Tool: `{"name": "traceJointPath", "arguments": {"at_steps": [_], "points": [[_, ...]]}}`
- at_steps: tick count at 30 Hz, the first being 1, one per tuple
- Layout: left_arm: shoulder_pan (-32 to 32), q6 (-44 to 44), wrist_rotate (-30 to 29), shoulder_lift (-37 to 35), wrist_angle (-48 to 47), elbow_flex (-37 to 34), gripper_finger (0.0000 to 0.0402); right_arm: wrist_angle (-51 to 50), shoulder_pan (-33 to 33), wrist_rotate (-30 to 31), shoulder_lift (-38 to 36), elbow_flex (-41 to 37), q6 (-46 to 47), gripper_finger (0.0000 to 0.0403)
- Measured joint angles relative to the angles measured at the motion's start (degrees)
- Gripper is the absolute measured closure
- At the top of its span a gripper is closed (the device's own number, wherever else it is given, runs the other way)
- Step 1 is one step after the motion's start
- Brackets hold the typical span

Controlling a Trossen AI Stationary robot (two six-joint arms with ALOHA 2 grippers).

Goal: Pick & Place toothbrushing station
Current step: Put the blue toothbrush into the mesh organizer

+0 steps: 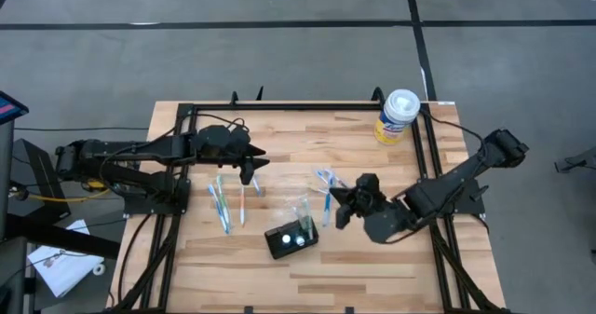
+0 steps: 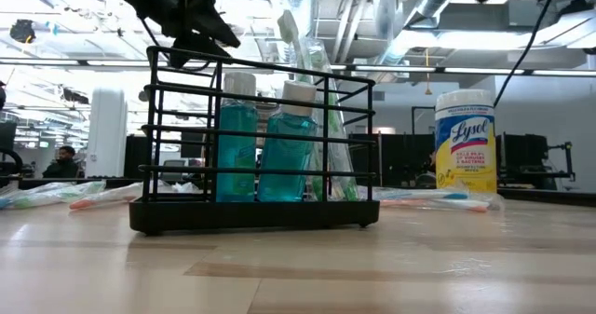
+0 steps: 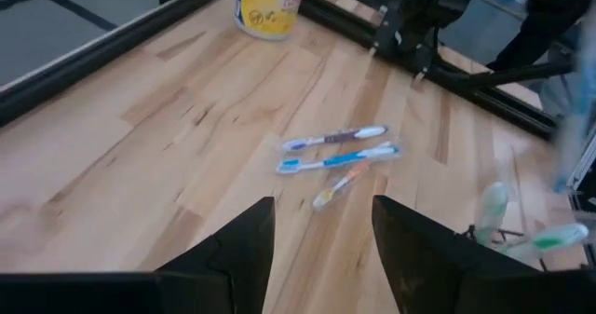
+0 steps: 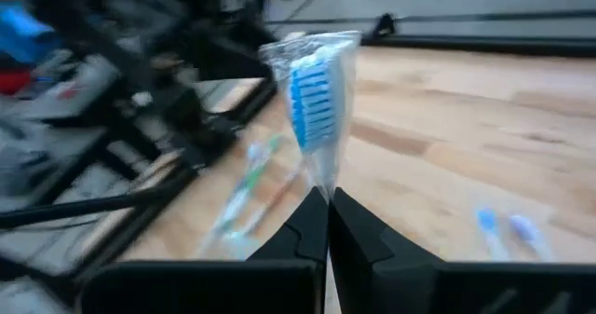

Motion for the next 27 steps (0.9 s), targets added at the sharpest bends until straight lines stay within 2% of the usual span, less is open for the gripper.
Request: {"name": "traceJointPath", "arguments": {"at_steps": [5, 20, 27], "points": [[-0.28, 0.21, -0.04, -0.12, 0.23, 0.11, 0.0225, 1.52, -0.44, 2.33, 1.02, -0.06, -0.05, 0.0403], [-0.28, 2.62, 0.24, -0.12, 0.21, 0.11, 0.0225, 14.98, -1.90, 0.75, 8.87, -0.11, -3.52, 0.0403], [-0.28, 2.90, 1.23, -0.12, -0.04, 0.11, 0.0225, 13.69, -1.88, 0.59, 8.99, -0.18, -3.63, 0.0403]]}}
